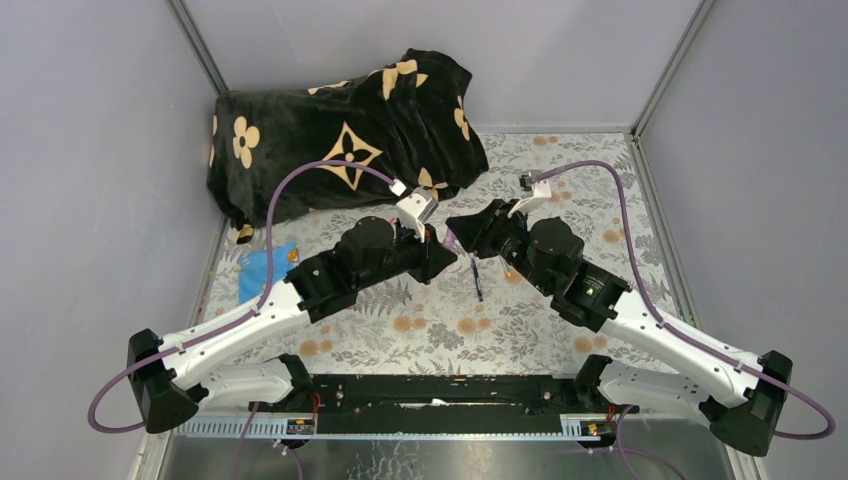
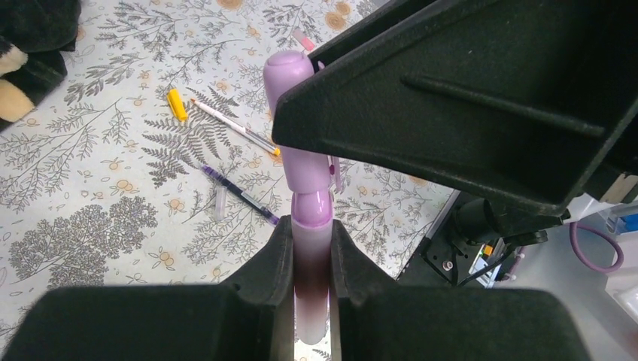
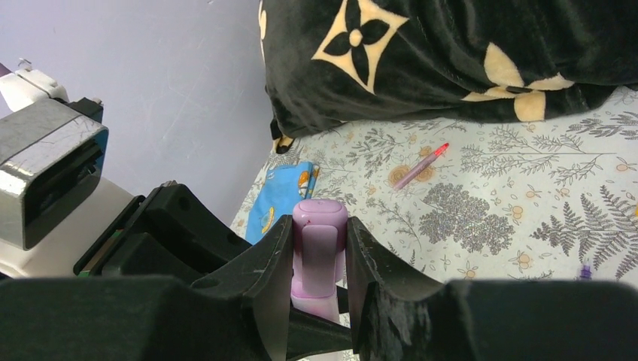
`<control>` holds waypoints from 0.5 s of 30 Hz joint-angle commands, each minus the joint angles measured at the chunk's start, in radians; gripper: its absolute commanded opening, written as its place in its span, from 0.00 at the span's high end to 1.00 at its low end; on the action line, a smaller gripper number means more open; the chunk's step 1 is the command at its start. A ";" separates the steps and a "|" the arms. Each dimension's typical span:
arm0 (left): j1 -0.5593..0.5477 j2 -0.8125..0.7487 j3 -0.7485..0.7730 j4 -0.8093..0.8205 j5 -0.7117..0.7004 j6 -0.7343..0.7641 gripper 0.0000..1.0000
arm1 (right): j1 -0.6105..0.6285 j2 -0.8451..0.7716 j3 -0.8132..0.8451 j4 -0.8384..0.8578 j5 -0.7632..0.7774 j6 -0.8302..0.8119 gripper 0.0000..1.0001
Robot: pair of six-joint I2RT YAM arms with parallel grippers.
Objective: Insert the pens into the pen caps
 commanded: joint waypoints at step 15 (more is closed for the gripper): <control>-0.007 -0.013 0.076 0.040 -0.107 -0.010 1.00 | -0.003 0.052 0.087 -0.045 -0.081 -0.031 0.92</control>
